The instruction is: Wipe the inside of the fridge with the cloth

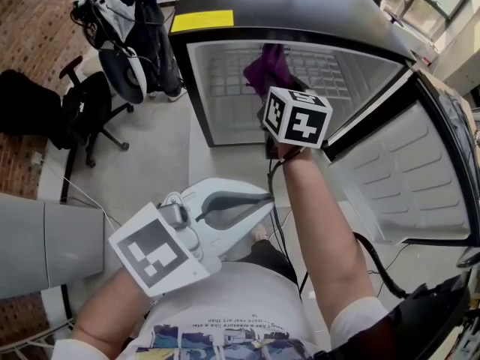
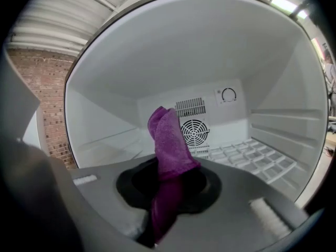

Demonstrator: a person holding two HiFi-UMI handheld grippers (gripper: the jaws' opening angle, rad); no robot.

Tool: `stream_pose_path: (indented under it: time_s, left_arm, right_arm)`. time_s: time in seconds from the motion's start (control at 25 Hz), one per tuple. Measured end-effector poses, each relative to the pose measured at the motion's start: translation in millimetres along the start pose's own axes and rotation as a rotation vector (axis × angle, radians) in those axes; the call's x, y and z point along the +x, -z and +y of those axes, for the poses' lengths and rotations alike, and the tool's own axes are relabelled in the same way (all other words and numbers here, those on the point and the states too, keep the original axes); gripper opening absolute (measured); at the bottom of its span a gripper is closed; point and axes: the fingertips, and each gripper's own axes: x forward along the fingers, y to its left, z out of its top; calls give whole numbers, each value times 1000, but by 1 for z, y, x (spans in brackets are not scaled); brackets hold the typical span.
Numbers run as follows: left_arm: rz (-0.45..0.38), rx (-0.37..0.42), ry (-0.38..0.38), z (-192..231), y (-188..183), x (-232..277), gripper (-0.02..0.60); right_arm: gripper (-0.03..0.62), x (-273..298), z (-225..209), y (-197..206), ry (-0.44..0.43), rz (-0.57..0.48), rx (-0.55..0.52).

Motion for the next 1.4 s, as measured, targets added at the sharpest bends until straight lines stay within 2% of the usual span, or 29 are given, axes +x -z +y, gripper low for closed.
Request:
stream_pose_path:
  time_s: [0.92,1.4]
  left_arm:
    - [0,5,149,-14,-8,47,5]
    - [-9,3,178,-15,-12,60,5]
  right_arm:
    - [55,-58,-141,-3,317,-4,-20]
    - [55,-70,-153,-6,387,-4,-102]
